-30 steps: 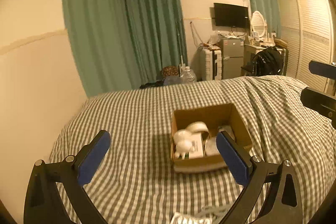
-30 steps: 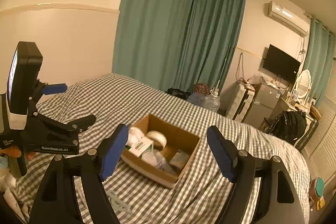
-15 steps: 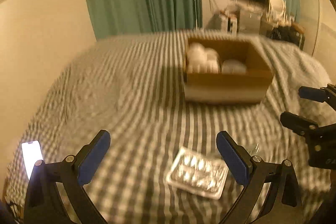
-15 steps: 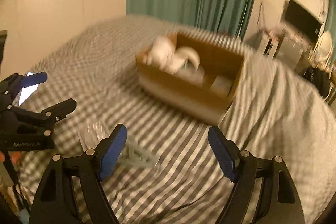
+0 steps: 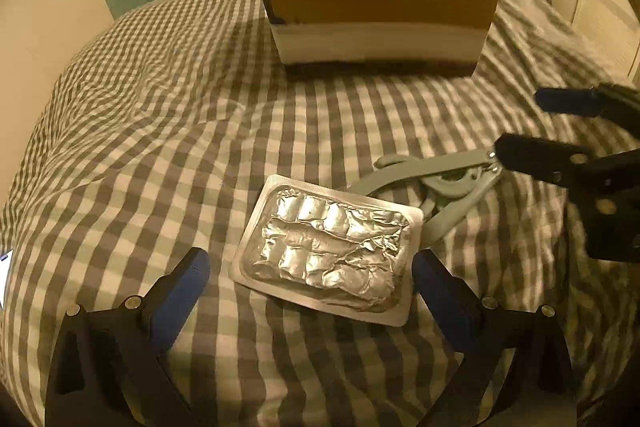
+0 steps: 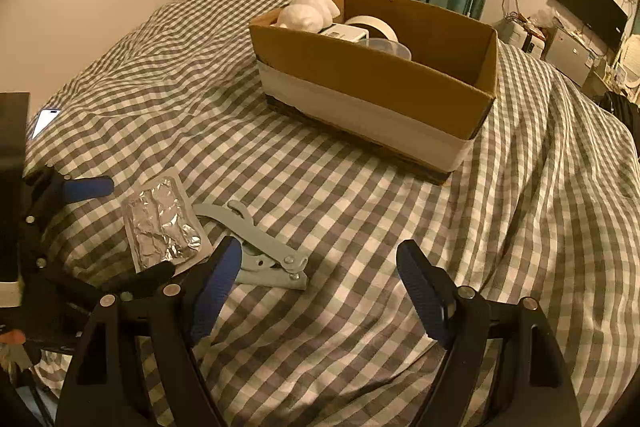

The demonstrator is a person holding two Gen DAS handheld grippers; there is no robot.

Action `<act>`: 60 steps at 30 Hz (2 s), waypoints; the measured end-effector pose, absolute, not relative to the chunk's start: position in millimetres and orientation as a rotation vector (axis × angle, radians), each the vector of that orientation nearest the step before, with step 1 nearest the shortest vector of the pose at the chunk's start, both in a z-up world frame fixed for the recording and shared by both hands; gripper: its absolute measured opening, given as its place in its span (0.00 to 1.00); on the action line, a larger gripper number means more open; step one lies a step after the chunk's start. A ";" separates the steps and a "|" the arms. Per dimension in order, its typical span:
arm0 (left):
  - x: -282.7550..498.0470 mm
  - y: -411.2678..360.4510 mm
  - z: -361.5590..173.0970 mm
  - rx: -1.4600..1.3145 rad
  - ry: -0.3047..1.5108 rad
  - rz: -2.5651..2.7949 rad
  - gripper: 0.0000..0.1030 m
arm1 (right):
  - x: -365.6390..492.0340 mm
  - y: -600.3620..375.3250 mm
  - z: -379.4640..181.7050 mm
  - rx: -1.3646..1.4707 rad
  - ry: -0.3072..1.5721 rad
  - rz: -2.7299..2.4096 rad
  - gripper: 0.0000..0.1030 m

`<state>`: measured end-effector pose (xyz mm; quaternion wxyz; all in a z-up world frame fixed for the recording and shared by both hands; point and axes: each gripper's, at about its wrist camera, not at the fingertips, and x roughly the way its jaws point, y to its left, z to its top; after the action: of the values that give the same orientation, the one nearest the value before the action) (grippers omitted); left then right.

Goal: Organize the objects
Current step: 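Grasp the foil blister pack with the left tool, then grasp the grey plastic clip with the right tool while the left tool holds the blister pack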

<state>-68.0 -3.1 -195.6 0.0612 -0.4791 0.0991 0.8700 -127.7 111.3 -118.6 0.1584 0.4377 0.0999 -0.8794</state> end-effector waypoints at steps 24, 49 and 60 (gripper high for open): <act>-79.6 14.1 -210.4 -1.506 0.355 2.472 0.99 | -130.4 120.4 -121.6 1.294 0.242 -2.549 0.77; -58.0 -36.6 -115.9 -1.190 0.175 2.698 0.07 | -161.4 28.8 -170.1 1.356 0.536 -2.252 0.37; -62.7 -30.9 -94.6 -1.150 0.142 2.714 0.07 | -139.8 61.9 -112.5 1.194 0.468 -2.438 0.22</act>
<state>-62.7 -30.9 -94.6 0.0951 -0.3880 0.0481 0.9155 -139.8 61.9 -112.5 0.1924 0.4253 0.1666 -0.8685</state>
